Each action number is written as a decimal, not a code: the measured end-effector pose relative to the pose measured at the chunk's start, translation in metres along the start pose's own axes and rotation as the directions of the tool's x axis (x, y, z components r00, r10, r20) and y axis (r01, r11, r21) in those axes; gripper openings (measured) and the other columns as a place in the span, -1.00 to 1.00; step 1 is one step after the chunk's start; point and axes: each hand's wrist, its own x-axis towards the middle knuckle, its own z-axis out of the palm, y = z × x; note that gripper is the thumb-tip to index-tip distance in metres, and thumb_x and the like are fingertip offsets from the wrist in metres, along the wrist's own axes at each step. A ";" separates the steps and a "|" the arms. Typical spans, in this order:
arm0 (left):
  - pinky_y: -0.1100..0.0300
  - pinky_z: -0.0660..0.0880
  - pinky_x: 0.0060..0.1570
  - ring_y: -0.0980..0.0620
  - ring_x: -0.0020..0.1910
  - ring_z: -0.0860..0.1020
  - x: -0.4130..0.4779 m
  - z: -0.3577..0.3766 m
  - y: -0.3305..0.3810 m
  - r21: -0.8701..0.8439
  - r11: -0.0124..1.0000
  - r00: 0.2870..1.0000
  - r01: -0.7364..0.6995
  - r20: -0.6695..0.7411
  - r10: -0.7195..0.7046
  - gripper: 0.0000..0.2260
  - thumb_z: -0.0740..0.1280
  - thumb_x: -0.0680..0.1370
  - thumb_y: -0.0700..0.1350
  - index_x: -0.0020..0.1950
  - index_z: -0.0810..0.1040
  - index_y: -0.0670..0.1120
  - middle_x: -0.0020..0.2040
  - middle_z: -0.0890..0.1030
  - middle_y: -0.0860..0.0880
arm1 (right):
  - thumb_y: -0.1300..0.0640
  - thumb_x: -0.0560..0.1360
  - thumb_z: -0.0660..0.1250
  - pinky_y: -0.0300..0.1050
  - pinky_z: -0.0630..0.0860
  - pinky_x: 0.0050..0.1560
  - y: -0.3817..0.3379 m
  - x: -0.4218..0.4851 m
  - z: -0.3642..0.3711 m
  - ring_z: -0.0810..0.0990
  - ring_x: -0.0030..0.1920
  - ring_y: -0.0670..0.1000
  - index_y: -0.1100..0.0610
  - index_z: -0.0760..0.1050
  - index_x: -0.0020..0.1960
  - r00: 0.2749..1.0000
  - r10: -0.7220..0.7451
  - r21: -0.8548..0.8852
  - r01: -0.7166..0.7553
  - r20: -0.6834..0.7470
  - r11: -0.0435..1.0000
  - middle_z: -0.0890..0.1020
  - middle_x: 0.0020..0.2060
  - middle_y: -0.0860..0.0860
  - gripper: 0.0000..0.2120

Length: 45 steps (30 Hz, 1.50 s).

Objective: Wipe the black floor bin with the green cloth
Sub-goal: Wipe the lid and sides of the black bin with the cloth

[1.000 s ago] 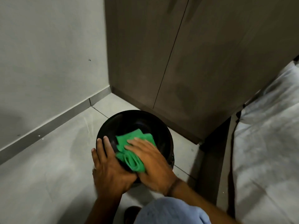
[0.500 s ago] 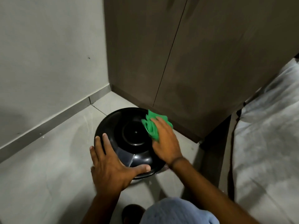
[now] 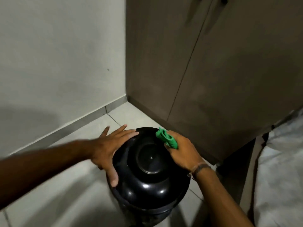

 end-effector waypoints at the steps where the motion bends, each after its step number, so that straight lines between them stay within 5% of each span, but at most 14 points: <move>1: -0.39 -0.49 0.54 0.15 0.61 -0.54 0.002 -0.017 -0.008 0.073 0.996 0.998 -0.044 0.045 0.041 0.51 0.70 0.00 0.43 0.63 -0.34 0.41 0.73 -0.26 0.24 | 0.19 0.54 0.38 -0.17 0.48 0.34 -0.002 -0.005 0.003 0.62 0.31 -0.04 -0.11 0.55 0.38 1.000 -0.011 0.019 0.011 0.014 1.000 0.66 0.30 -0.11 -0.56; 5: -0.50 -0.39 0.55 -0.01 0.65 -0.48 0.012 -0.069 0.003 0.438 0.886 0.984 -0.155 0.146 0.100 0.51 0.77 0.06 0.24 0.69 -0.25 0.30 0.76 -0.25 0.10 | 0.21 0.52 0.39 0.00 0.39 0.53 -0.008 -0.048 0.023 0.51 0.47 -0.03 -0.12 0.45 0.48 0.997 0.083 0.063 -0.083 0.011 0.994 0.52 0.47 -0.16 -0.43; 8: -0.52 -0.29 0.58 -0.12 0.70 -0.36 0.003 -0.068 0.033 0.602 0.793 0.995 0.098 -0.037 -0.095 0.48 0.77 0.10 0.19 0.73 -0.19 0.17 0.75 -0.28 -0.06 | 0.20 0.51 0.41 -0.12 0.22 0.58 -0.021 -0.077 0.039 0.35 0.57 -0.07 -0.13 0.35 0.55 0.985 0.159 0.014 -0.158 -0.066 0.987 0.35 0.58 -0.19 -0.34; 10: -0.44 -0.24 0.63 -0.12 0.72 -0.31 -0.022 -0.031 0.045 0.307 0.863 0.909 0.402 -0.251 -0.334 0.46 0.71 0.14 0.34 0.73 -0.21 0.07 0.76 -0.25 -0.07 | 0.20 0.54 0.40 -0.15 0.18 0.58 -0.027 -0.086 0.040 0.32 0.59 -0.07 -0.11 0.33 0.57 0.978 0.190 0.025 -0.188 -0.086 0.982 0.31 0.60 -0.18 -0.35; 12: -0.34 -0.15 0.67 -0.08 0.71 -0.33 -0.052 0.023 0.065 -0.279 0.777 0.748 0.564 -0.225 -0.624 0.62 0.51 -0.07 0.65 0.70 -0.34 0.06 0.74 -0.32 -0.01 | 0.20 0.57 0.38 -0.15 0.18 0.57 -0.031 -0.088 0.038 0.32 0.58 -0.06 -0.09 0.34 0.57 0.969 0.223 0.053 -0.218 -0.104 0.974 0.32 0.60 -0.16 -0.38; 14: -0.27 -0.04 0.69 -0.09 0.72 -0.31 -0.057 0.062 0.097 -0.659 0.555 0.637 0.508 -0.147 -0.757 0.76 0.28 -0.29 0.78 0.66 -0.45 0.03 0.73 -0.37 -0.01 | 0.23 0.57 0.37 -0.11 0.17 0.59 -0.034 -0.089 0.041 0.30 0.60 -0.04 -0.06 0.31 0.59 0.964 0.246 0.049 -0.242 -0.101 0.969 0.30 0.61 -0.13 -0.37; 16: -0.21 0.08 0.70 -0.14 0.74 -0.19 -0.049 0.086 0.120 -0.764 0.474 0.531 0.437 -0.206 -0.822 0.78 0.24 -0.30 0.78 0.69 -0.39 -0.06 0.75 -0.27 -0.09 | 0.23 0.56 0.37 -0.08 0.16 0.61 -0.034 -0.090 0.047 0.26 0.62 -0.03 -0.04 0.27 0.61 0.963 0.254 0.029 -0.252 -0.093 0.967 0.27 0.63 -0.12 -0.33; 21: -0.10 0.13 0.68 -0.11 0.74 -0.15 -0.041 0.113 0.139 -0.746 0.496 0.473 0.444 -0.276 -0.837 0.69 0.35 -0.19 0.69 0.70 -0.31 -0.05 0.75 -0.21 -0.04 | 0.14 0.57 0.39 0.03 0.22 0.61 -0.026 -0.070 0.060 0.29 0.61 0.03 -0.02 0.32 0.59 0.965 0.209 -0.034 -0.217 -0.162 0.976 0.36 0.59 -0.05 -0.38; 26: -0.14 0.07 0.71 -0.11 0.72 -0.26 -0.043 0.123 0.142 -0.730 0.521 0.450 0.443 -0.321 -0.833 0.66 0.38 -0.16 0.68 0.62 -0.47 0.01 0.71 -0.35 0.00 | 0.20 0.54 0.35 0.01 0.34 0.50 -0.090 0.032 0.085 0.53 0.41 0.10 0.07 0.53 0.42 0.971 -0.226 -0.221 0.238 0.075 0.946 0.62 0.36 0.03 -0.55; 34: -0.16 0.13 0.68 -0.06 0.74 -0.15 -0.031 0.137 0.137 -0.782 0.526 0.301 0.335 -0.441 -0.846 0.31 0.20 0.07 0.53 0.73 -0.12 0.04 0.75 -0.18 0.06 | 0.03 0.46 0.20 -0.22 -0.13 0.64 -0.072 -0.033 0.101 0.14 0.66 -0.08 -0.07 0.30 0.59 0.824 -0.464 -0.270 0.552 0.326 0.789 0.34 0.60 -0.12 -0.33; 37: -0.17 0.14 0.66 -0.10 0.74 -0.11 -0.029 0.142 0.134 -0.775 0.546 0.335 0.318 -0.446 -0.830 0.54 0.38 -0.13 0.58 0.72 -0.15 0.04 0.75 -0.11 0.01 | 0.18 0.47 0.32 -0.09 0.14 0.61 -0.118 0.019 0.111 0.33 0.58 0.06 0.06 0.47 0.48 0.842 -0.404 -0.338 0.519 0.357 0.785 0.49 0.51 0.01 -0.44; 39: -0.19 0.11 0.67 -0.10 0.74 -0.13 -0.030 0.144 0.133 -0.776 0.548 0.356 0.313 -0.439 -0.825 0.60 0.39 -0.17 0.61 0.71 -0.22 0.05 0.75 -0.15 0.01 | 0.13 0.49 0.32 -0.01 0.40 0.37 -0.153 0.045 0.120 0.53 0.37 0.17 0.12 0.59 0.22 0.857 -0.344 -0.456 0.499 0.383 0.737 0.65 0.27 0.09 -0.68; 41: -0.17 0.00 0.70 -0.10 0.73 -0.20 -0.033 0.143 0.133 -0.787 0.533 0.368 0.311 -0.418 -0.831 0.55 0.34 -0.13 0.61 0.69 -0.28 0.06 0.73 -0.23 0.01 | 0.02 0.48 0.27 0.04 0.48 0.23 -0.160 0.033 0.129 0.59 0.21 0.21 0.14 0.62 0.05 0.821 -0.369 -0.483 0.559 0.435 0.674 0.70 0.07 0.13 -0.73; 45: -0.18 -0.16 0.71 -0.13 0.72 -0.27 -0.038 0.135 0.134 -0.787 0.491 0.417 0.373 -0.331 -0.847 0.40 0.20 0.03 0.62 0.69 -0.33 0.07 0.73 -0.28 -0.04 | -0.03 0.46 0.26 0.05 0.51 0.29 -0.154 -0.005 0.122 0.62 0.23 0.22 0.09 0.63 0.09 0.750 -0.354 -0.464 0.637 0.559 0.616 0.72 0.08 0.12 -0.68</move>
